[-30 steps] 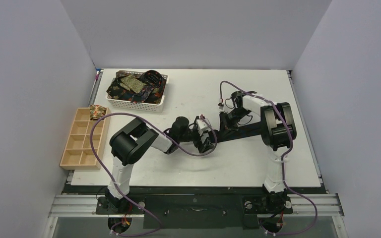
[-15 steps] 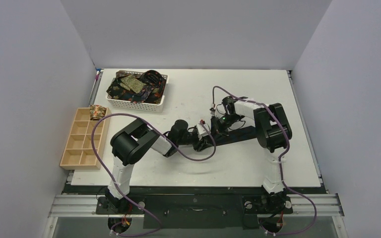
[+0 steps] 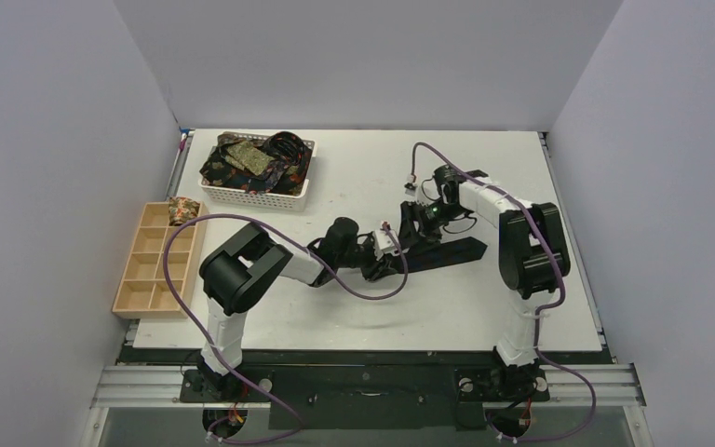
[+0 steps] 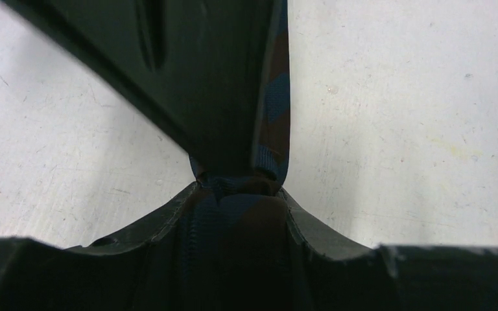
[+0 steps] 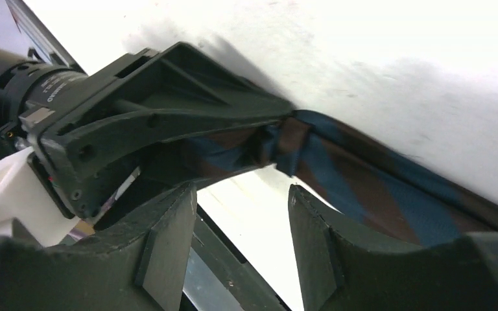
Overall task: Roll the ties
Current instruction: Roll the tie at the center of the board.
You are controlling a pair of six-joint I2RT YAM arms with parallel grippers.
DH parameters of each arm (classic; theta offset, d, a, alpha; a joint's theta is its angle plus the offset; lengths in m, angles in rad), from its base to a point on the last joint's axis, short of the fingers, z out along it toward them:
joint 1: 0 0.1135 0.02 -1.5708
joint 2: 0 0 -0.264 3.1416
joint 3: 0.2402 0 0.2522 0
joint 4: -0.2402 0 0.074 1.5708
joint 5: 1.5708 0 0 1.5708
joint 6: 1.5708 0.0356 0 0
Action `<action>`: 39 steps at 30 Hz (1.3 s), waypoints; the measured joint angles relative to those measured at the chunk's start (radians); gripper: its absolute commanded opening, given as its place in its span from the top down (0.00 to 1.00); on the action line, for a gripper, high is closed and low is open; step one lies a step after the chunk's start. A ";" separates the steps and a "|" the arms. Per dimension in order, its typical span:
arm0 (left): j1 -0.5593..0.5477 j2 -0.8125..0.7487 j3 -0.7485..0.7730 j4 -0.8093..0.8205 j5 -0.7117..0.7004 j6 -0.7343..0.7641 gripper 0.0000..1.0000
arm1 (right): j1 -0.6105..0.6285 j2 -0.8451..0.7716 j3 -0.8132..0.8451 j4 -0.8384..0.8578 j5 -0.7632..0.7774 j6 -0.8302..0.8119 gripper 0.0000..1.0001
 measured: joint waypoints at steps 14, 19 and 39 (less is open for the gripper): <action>-0.005 -0.013 0.004 -0.041 -0.004 0.025 0.63 | 0.121 -0.002 -0.051 0.108 0.002 0.061 1.00; -0.003 -0.014 0.004 -0.046 -0.001 0.021 0.46 | 0.095 -0.001 -0.070 0.113 -0.012 0.065 1.00; 0.022 -0.332 -0.121 -0.215 -0.150 -0.154 0.04 | 0.020 0.046 -0.068 0.051 0.045 0.009 1.00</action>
